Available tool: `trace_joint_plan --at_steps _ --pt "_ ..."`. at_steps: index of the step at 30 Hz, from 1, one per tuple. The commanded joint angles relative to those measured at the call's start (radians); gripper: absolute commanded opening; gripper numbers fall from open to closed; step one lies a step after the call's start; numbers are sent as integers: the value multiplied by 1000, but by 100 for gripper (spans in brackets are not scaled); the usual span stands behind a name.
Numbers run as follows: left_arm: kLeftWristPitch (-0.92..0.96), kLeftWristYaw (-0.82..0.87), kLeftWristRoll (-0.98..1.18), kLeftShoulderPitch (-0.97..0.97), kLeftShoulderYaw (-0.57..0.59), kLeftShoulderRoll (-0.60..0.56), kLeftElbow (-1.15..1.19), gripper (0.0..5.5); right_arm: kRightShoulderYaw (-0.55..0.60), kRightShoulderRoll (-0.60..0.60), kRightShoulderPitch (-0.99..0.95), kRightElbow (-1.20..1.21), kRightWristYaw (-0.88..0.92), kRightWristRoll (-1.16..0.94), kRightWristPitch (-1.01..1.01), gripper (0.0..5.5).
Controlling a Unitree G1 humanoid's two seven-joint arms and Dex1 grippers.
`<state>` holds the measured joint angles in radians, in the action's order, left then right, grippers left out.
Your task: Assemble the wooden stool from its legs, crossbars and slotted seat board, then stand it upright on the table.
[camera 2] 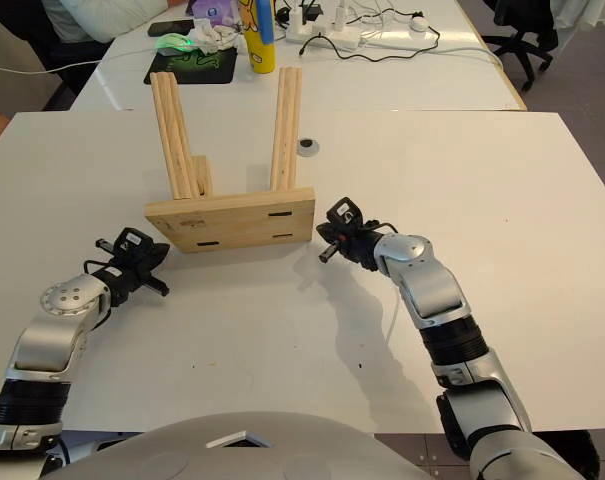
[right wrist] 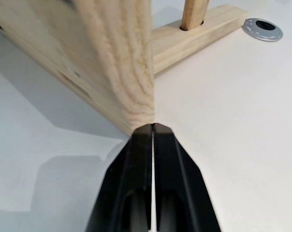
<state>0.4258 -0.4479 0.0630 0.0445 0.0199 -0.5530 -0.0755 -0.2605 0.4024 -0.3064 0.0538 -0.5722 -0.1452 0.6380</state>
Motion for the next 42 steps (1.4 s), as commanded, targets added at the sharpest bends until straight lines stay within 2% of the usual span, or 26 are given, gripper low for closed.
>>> trace_joint_plan --at_steps 1,16,27,35,42 --pt "-17 3 -1 -14 -7 28 10 0 -6 -15 -1 -35 5 18 -22 1" --pt "60 -50 18 13 -33 34 -77 0 -26 -48 9 -46 -12 22 -26 1" --pt "125 -63 55 -54 -14 39 -191 0 22 -70 11 117 -82 -100 48 1" --pt "259 -91 184 -157 76 9 -388 0 109 -24 -61 239 -108 -190 120 1" --pt "262 -131 171 -99 85 -81 -359 0 63 46 -58 147 -61 -80 87 1"
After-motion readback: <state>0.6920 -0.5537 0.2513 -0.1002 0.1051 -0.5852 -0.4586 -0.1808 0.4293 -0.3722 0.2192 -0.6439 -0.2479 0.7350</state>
